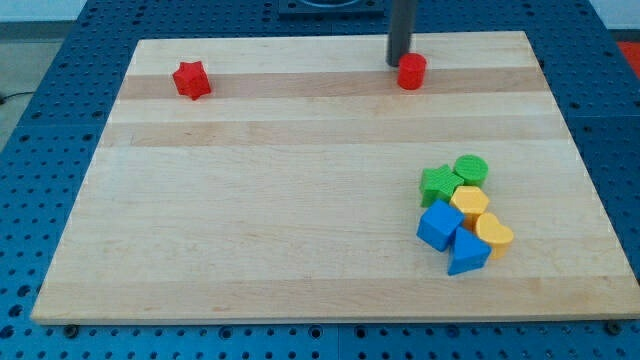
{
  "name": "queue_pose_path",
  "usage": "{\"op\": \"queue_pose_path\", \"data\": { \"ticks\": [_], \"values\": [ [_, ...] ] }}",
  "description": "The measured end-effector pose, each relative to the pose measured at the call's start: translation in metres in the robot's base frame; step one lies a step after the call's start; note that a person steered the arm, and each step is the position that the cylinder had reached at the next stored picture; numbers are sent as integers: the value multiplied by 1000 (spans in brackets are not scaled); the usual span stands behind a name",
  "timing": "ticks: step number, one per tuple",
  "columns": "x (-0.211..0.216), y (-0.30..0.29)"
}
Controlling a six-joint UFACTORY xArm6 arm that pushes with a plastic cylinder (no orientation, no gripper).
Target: Push the red circle into a group of blocks
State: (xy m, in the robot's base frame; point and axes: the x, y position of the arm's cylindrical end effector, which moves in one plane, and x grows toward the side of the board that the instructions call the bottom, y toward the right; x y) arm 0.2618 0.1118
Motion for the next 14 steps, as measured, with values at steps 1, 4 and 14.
{"op": "queue_pose_path", "data": {
  "ticks": [1,4,14],
  "values": [
    [47,1],
    [58,52],
    [167,15]
  ]
}}
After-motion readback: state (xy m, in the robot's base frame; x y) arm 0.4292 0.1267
